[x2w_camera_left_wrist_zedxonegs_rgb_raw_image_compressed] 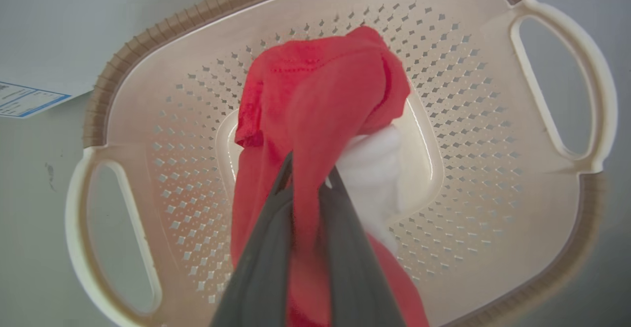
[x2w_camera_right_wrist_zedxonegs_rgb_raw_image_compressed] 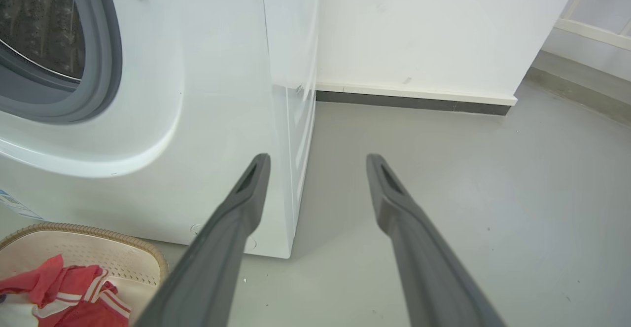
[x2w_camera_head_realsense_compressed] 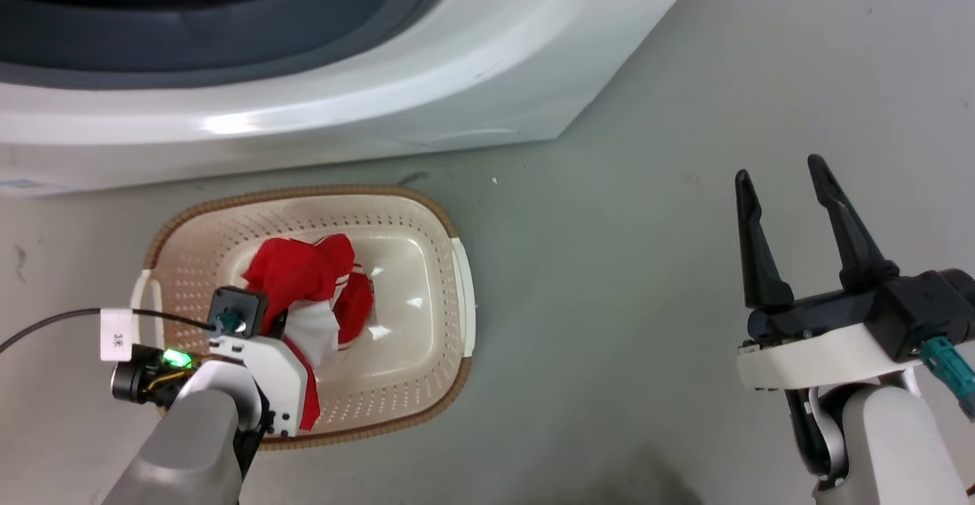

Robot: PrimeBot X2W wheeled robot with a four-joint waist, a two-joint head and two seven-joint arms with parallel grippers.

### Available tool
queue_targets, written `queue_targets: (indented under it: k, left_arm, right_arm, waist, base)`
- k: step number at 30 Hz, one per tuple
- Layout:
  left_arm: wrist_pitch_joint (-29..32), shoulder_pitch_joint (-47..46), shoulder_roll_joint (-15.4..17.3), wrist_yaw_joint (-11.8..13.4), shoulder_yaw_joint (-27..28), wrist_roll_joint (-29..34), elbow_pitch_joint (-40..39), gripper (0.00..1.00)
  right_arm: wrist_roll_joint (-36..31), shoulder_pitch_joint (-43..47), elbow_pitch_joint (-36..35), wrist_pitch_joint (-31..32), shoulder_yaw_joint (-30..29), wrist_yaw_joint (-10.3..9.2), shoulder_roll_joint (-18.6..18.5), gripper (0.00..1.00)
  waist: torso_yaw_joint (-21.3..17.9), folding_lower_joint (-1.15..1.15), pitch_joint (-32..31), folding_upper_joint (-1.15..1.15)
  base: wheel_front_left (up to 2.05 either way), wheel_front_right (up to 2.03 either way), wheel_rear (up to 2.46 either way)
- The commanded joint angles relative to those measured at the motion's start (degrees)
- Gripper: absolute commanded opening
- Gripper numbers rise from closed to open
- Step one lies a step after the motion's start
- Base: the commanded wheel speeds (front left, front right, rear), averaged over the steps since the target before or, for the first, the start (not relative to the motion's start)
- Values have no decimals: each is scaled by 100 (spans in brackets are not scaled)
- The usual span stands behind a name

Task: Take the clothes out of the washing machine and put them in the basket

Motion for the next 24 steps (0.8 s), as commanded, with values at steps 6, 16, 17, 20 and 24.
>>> queue_targets:
  k: [6, 16, 17, 20, 24]
  left_arm:
    - [-22, -363, -66, -55, 102, -114, 325, 0]
    - [-23, -511, -86, 103, 114, -117, 491, 93]
    - [-23, -492, -89, 135, 116, -102, 475, 100]
    - [-22, -374, -117, 184, 130, -105, 452, 100]
    - [-22, -240, -151, 203, 196, -161, 389, 100]
  right_arm:
    - [8, -174, -98, -14, -26, -5, 10, 100]
    - [25, -231, -52, -14, -27, -5, 10, 100]
    - [18, -253, -31, -14, -20, -5, 10, 100]
    - [-11, -280, 36, -14, -20, -5, 10, 100]
    - [-43, -257, 93, -14, -27, -5, 10, 100]
  waist:
    - [-85, -1, 511, 0]
    - [-53, -1, 559, 0]
    - [-41, -1, 531, 0]
    - [-5, -1, 400, 0]
    - [45, -1, 206, 0]
  base:
    - [0, 0, 0]
    - [0, 0, 0]
    - [0, 0, 0]
    - [0, 0, 0]
    - [0, 0, 0]
